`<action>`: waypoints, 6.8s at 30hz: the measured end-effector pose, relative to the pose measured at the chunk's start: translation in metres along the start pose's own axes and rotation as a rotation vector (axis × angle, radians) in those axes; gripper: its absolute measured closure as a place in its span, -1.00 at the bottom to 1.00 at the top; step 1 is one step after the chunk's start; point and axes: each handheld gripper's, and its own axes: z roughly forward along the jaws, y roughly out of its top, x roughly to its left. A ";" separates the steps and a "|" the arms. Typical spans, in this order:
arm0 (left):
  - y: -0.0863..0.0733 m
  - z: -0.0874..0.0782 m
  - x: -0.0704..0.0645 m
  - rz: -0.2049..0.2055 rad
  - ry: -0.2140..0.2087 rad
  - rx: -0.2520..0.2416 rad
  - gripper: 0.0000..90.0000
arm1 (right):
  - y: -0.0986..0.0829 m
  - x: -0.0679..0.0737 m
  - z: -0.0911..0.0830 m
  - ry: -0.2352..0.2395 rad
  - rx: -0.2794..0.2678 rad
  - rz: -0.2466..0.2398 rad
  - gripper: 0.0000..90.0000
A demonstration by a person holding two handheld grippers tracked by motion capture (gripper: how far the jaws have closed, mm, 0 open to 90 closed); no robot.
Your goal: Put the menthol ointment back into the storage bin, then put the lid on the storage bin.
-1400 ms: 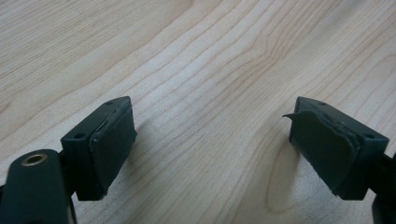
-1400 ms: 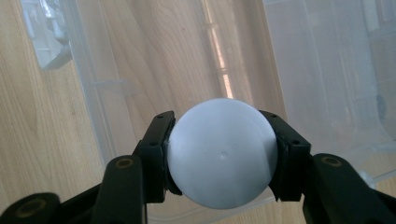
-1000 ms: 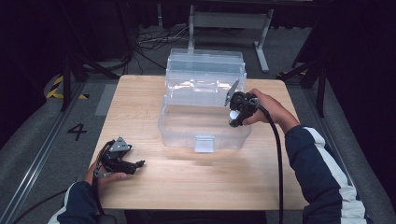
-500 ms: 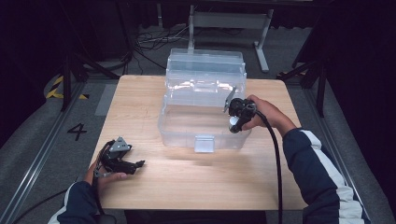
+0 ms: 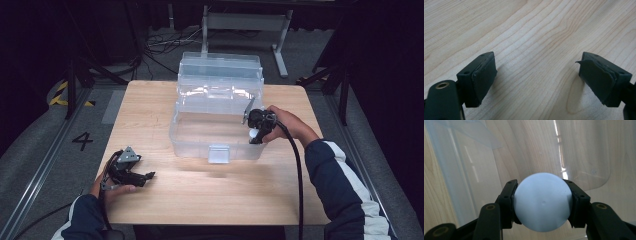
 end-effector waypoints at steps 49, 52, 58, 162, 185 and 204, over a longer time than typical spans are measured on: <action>0.000 0.000 0.000 0.000 0.000 0.000 -0.67 | -0.001 -0.010 0.014 0.053 0.036 0.001 0.11; 0.000 0.000 0.000 0.000 0.000 0.000 -0.67 | -0.002 -0.010 0.012 0.058 0.030 0.012 0.07; 0.000 0.000 0.000 0.000 0.000 0.000 -0.67 | -0.007 -0.009 0.006 0.058 -0.003 0.017 -0.05; 0.108 -0.027 -0.041 0.166 -0.021 -0.182 -0.41 | -0.036 -0.025 -0.100 -0.292 -0.681 0.177 -0.10; 0.131 -0.002 -0.046 0.197 -0.062 -0.162 -0.30 | -0.019 -0.066 -0.091 -0.289 -0.708 0.248 -0.09; 0.136 0.015 -0.041 0.213 -0.084 -0.135 -0.10 | -0.001 -0.091 -0.077 -0.242 -0.594 0.247 0.10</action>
